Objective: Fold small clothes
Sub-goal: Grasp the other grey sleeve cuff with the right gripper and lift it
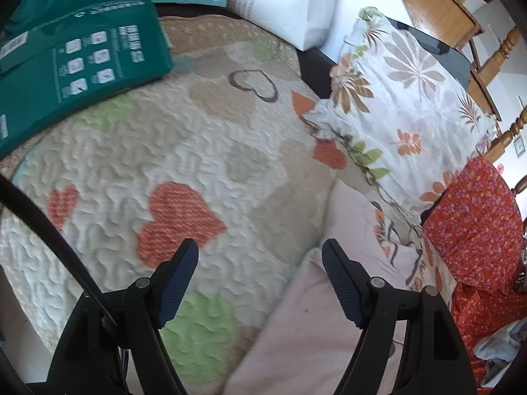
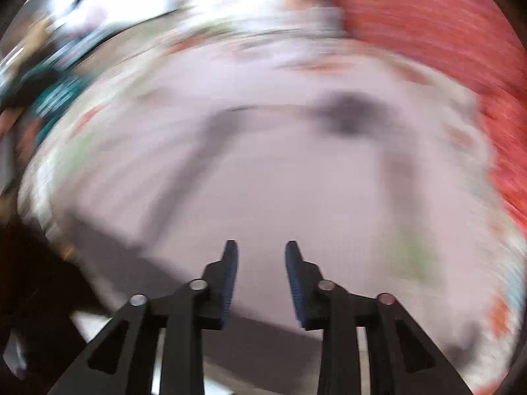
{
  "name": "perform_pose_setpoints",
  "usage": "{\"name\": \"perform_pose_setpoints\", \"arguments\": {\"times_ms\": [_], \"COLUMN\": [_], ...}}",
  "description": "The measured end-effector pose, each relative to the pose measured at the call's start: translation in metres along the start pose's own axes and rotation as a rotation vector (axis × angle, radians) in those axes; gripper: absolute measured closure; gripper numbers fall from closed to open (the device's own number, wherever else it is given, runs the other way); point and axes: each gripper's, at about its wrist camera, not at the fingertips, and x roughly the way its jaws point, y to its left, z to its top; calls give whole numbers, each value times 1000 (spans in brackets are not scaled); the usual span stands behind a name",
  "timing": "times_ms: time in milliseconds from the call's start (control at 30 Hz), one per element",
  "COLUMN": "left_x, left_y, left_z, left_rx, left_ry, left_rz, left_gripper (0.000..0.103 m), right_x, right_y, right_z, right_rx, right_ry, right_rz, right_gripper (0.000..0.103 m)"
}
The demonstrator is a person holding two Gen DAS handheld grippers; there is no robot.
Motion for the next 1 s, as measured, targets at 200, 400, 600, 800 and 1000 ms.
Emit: {"name": "perform_pose_setpoints", "arguments": {"times_ms": [200,400,600,800,1000], "left_x": [9,27,36,36,26], "left_y": [-30,-38,-37,-35,-30], "left_z": [-13,-26,-32,-31,-26], "left_rx": [85,107,121,111,96], "left_ry": [14,67,84,95,79], "left_rz": [-5,7,33,14,-4], "left_gripper": [27,27,27,27,27], "right_x": [-26,14,12,-42,-83], "right_y": [-173,-209,-173,-173,-254], "right_z": [-38,-75,-72,-67,-60], "right_rx": [381,511,407,458,648], "right_ry": [129,234,208,44,4], "right_rz": [-140,-94,-76,-48,-213], "right_gripper": [48,45,94,96,96]}}
